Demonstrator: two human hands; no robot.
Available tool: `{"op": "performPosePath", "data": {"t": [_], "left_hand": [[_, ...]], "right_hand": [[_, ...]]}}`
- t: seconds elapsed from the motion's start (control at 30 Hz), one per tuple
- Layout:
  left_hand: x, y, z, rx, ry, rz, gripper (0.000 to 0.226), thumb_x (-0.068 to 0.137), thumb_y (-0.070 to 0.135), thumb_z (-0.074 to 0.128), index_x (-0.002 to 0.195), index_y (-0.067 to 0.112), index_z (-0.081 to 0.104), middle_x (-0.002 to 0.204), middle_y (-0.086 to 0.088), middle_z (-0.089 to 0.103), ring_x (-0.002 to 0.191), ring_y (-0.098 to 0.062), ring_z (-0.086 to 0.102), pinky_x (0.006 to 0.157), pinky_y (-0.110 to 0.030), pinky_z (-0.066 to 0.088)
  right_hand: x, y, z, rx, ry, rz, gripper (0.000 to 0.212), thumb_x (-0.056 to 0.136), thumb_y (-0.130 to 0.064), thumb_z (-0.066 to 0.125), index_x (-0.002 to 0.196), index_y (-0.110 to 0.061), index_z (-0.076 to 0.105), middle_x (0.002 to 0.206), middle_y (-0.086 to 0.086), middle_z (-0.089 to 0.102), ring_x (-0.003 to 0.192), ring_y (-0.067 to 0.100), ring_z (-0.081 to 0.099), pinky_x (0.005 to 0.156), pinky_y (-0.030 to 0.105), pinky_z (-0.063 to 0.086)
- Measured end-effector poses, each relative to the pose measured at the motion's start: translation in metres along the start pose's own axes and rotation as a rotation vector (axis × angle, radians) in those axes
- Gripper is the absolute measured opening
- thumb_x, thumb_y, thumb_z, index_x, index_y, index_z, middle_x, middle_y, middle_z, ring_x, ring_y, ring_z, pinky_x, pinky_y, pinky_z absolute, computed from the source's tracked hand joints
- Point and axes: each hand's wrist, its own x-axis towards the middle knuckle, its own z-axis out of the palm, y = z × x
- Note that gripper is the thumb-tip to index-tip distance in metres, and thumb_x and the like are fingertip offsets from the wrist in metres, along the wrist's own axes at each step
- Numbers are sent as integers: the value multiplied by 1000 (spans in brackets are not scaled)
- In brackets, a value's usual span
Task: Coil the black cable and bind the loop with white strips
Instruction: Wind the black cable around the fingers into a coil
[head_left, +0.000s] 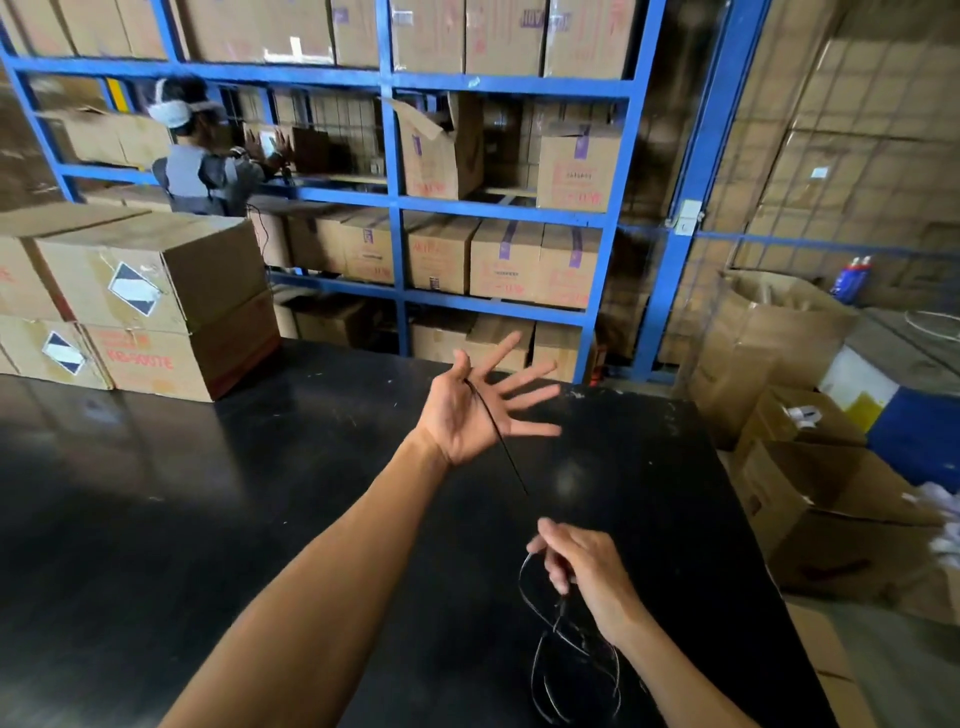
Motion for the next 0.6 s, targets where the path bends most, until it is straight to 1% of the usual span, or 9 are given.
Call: {"op": "performPosePath", "data": {"t": [0.03, 0.1, 0.2, 0.27, 0.33, 0.37, 0.43, 0.5, 0.6], "left_hand": [[2, 10, 4, 4, -70, -13, 66, 99, 63, 26, 155, 29, 28, 162, -27, 18, 146, -54, 17, 107, -83, 3], [4, 26, 13, 64, -195, -99, 63, 100, 64, 22, 156, 36, 20, 164, -25, 6, 147, -55, 6, 105, -83, -4], [0, 31, 12, 192, -320, -391, 65, 98, 68, 14, 156, 41, 14, 165, -23, 0, 148, -54, -2, 104, -83, -2], [-6, 21, 3, 332, -299, -587, 67, 97, 70, 13, 156, 40, 17, 165, -22, 5, 148, -54, 0, 105, -83, 4], [-11, 9, -7, 497, -164, -717, 70, 94, 73, 18, 155, 40, 24, 165, -20, 11, 148, -52, 2, 106, -83, 11], [-13, 4, -10, 552, -61, -740, 71, 92, 74, 22, 154, 39, 28, 165, -19, 12, 149, -51, 1, 106, -82, 14], [-17, 0, -16, 578, 135, -684, 71, 91, 75, 25, 152, 39, 32, 167, -16, 7, 150, -47, -1, 106, -82, 17], [-19, 2, -20, 525, 274, -544, 70, 92, 73, 24, 152, 38, 32, 167, -13, 1, 150, -46, -5, 105, -82, 15], [-18, 9, -20, 383, 364, -313, 66, 95, 68, 27, 149, 33, 41, 167, -14, -1, 149, -47, -8, 104, -84, 10]], "right_hand": [[3, 6, -7, -18, -2, 35, 48, 88, -55, 72, 70, -11, 76, 50, 2, 48, 47, 14, 43, 52, 23, 38], [13, 8, -18, -49, 47, 105, 52, 76, -64, 75, 62, -14, 72, 49, -1, 41, 45, 13, 37, 47, 22, 34], [40, -8, -29, -96, 195, 125, 53, 68, -64, 84, 57, -14, 69, 48, -2, 40, 41, 10, 35, 41, 20, 29], [61, -34, -35, -105, 254, 71, 50, 62, -60, 85, 58, -12, 71, 47, -3, 42, 39, 9, 36, 39, 21, 27], [77, -66, -40, -155, 266, -6, 44, 60, -58, 88, 59, -17, 73, 45, -6, 46, 38, 8, 38, 39, 23, 29], [82, -81, -41, -207, 260, -47, 41, 63, -57, 89, 61, -20, 74, 44, -8, 47, 39, 7, 40, 41, 23, 32], [85, -103, -41, -297, 250, -127, 38, 71, -57, 84, 66, -20, 75, 44, -10, 49, 42, 6, 44, 44, 21, 36], [80, -110, -38, -320, 237, -170, 36, 79, -58, 77, 71, -22, 77, 46, -10, 48, 44, 5, 45, 46, 19, 38], [63, -91, -21, -196, 166, -147, 31, 95, -46, 67, 81, -23, 81, 54, -7, 49, 46, 6, 44, 42, 19, 35]]}}
